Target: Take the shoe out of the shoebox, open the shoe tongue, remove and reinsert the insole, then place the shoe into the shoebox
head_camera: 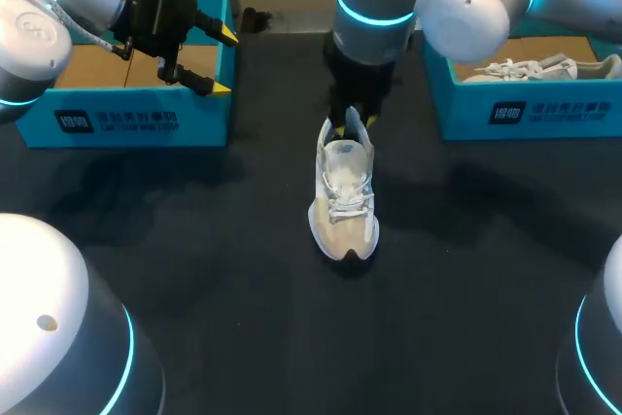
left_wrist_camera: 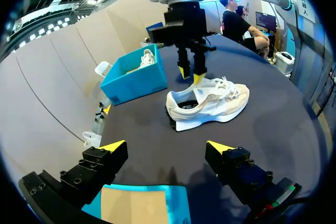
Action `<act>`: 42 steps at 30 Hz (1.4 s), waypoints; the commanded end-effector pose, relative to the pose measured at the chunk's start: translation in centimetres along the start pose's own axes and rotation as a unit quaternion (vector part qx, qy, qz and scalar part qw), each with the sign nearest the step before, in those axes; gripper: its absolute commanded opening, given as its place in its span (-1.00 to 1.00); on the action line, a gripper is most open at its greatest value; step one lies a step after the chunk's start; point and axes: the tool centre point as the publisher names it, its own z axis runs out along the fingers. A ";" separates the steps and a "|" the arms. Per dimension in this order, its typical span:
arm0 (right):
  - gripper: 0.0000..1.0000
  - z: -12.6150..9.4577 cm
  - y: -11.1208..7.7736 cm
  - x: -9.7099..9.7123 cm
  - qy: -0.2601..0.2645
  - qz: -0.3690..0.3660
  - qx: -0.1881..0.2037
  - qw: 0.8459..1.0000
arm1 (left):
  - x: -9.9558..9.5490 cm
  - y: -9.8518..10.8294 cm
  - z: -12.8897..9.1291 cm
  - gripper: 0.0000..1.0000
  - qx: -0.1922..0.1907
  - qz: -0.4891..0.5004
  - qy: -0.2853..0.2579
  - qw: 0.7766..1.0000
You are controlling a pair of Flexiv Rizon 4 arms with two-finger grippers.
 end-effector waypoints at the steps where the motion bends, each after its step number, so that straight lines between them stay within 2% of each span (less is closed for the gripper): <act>1: 0.19 -2.3 0.4 -1.8 -0.010 -0.135 0.002 0.991 | -0.1 0.0 0.0 1.00 -0.001 0.000 0.001 1.000; 5: 0.36 -3.1 1.5 -3.2 -0.019 -0.231 0.008 0.973 | -0.1 0.0 0.0 1.00 -0.001 0.000 0.001 1.000; 6: 0.55 -3.3 1.9 -3.3 -0.019 -0.252 0.012 0.968 | -0.1 0.0 0.0 1.00 -0.001 0.000 0.001 1.000; 8: 0.76 -3.4 2.3 -3.7 -0.017 -0.282 0.011 0.959 | -0.1 0.0 0.0 1.00 -0.001 0.000 0.001 1.000; 15: 0.98 -2.8 3.9 -4.4 -0.027 -0.394 0.023 0.918 | -0.1 0.0 0.0 1.00 -0.001 0.000 0.001 1.000; 20: 1.00 -1.4 4.4 -4.0 -0.024 -0.437 0.026 0.899 | -0.1 0.0 0.0 1.00 -0.001 0.000 0.001 1.000; 28: 1.00 1.6 4.6 -3.3 0.003 -0.471 0.014 0.882 | -0.1 0.0 0.0 1.00 -0.001 0.000 0.001 1.000; 34: 1.00 3.5 5.6 -3.2 0.003 -0.500 0.018 0.866 | -0.1 0.0 0.0 1.00 -0.001 0.000 0.001 1.000; 42: 1.00 5.9 7.2 -3.2 0.007 -0.522 0.016 0.853 | -0.1 0.0 0.0 1.00 -0.001 0.000 0.001 1.000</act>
